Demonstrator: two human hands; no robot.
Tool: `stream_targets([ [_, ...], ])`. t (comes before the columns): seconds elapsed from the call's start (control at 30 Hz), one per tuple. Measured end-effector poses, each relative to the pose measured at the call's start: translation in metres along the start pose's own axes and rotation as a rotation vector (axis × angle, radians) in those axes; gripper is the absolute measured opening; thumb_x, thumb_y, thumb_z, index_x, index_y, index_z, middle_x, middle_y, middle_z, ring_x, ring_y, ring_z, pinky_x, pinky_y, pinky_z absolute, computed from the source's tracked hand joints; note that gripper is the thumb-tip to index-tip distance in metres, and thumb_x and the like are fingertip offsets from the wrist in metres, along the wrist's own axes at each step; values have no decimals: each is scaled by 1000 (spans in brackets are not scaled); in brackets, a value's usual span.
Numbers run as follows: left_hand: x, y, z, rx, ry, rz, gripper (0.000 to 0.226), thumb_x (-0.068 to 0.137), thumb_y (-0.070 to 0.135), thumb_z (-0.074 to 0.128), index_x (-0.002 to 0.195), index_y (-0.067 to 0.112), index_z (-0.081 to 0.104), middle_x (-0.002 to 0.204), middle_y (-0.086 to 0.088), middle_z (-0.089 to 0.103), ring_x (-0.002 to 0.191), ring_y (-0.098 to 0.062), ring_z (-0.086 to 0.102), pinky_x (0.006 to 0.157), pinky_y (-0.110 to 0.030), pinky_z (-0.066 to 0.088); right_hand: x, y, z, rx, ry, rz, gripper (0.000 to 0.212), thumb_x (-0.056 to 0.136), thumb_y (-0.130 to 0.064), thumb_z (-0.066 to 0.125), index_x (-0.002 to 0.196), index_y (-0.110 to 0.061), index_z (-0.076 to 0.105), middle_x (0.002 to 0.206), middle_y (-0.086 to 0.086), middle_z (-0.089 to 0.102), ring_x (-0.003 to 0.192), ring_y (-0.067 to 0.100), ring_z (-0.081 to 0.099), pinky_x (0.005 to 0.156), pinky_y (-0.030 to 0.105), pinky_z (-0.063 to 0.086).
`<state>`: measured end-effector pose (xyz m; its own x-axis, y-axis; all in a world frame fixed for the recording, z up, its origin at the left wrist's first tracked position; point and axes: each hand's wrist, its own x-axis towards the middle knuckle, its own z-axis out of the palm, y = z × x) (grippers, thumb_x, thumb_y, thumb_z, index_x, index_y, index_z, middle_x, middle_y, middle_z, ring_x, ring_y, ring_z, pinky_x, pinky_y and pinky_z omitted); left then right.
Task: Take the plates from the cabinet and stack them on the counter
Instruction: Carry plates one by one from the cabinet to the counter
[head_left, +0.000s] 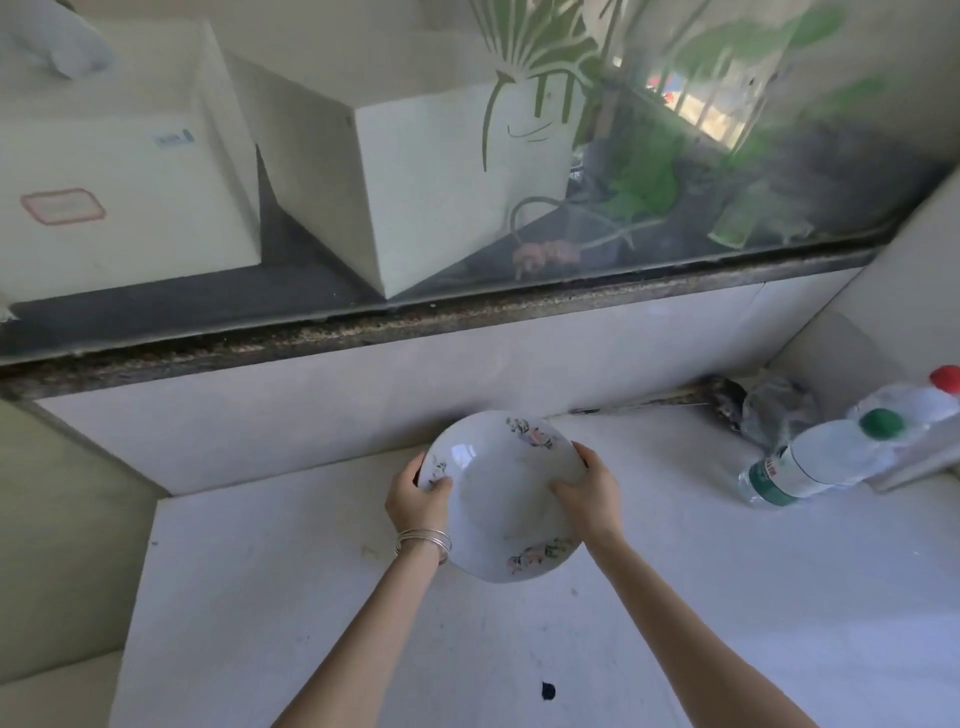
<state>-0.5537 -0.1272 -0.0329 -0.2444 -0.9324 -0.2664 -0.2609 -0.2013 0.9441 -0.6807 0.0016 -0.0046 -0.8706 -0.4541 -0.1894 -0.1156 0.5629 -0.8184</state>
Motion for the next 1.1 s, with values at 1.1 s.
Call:
stream_targets([
  [1.1,15,-22,11,149,-13,71,36,69,15,58,105,16,62,102,-3,66,93,-23,61,74,-34,51,35,24,12,-138,-131,-77,68,85,-14,58,144,-18,25,136,4,49,120,22,47,92,29,41],
])
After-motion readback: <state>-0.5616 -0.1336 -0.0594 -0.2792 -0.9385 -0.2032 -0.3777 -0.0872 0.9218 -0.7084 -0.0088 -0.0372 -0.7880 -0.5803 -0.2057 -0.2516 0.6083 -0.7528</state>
